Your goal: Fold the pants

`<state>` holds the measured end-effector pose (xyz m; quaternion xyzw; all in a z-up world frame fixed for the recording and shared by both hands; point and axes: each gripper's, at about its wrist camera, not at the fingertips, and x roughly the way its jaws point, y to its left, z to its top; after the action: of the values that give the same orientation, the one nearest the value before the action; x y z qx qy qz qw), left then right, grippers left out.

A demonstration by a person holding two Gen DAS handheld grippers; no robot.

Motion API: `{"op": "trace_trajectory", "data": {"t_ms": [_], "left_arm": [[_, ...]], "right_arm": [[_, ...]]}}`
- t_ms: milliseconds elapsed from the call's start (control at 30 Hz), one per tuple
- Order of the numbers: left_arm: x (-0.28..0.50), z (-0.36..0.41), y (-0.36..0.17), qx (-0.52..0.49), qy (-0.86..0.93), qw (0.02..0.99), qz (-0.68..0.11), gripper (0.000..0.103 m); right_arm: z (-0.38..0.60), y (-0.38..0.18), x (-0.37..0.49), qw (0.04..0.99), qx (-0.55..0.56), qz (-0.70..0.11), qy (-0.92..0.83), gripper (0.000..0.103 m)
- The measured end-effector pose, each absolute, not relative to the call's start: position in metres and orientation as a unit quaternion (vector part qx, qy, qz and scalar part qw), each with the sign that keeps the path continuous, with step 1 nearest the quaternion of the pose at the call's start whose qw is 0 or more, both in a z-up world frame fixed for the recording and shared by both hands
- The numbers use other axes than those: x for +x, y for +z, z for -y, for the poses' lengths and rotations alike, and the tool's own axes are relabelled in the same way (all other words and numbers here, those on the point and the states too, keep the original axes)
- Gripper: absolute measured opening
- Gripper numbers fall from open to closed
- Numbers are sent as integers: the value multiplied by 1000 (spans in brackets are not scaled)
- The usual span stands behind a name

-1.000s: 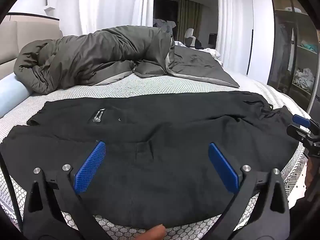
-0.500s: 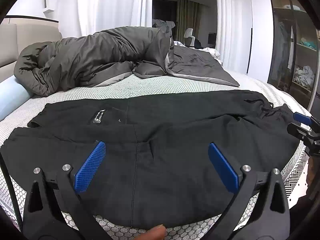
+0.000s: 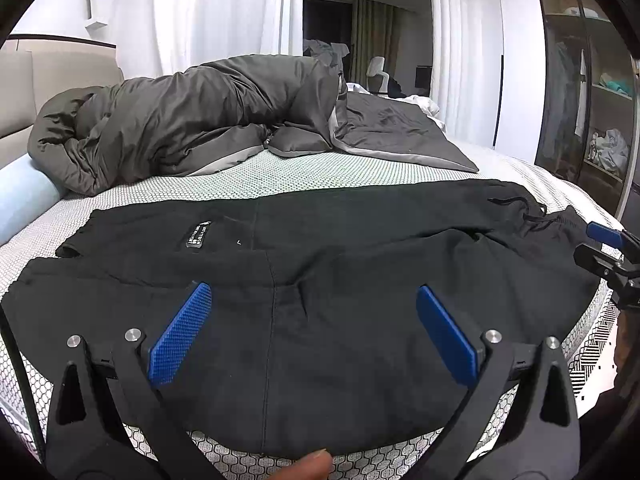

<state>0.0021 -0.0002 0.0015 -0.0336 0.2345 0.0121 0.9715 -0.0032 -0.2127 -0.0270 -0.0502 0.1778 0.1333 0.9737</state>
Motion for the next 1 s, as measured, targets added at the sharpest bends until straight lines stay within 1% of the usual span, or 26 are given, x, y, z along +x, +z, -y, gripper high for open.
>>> {"op": "trace_trajectory", "data": {"t_ms": [1000], "left_arm": [[1, -1, 4, -30, 13, 972, -233, 102]], "right_arm": [[211, -28, -4, 974, -51, -177, 133, 103]]}}
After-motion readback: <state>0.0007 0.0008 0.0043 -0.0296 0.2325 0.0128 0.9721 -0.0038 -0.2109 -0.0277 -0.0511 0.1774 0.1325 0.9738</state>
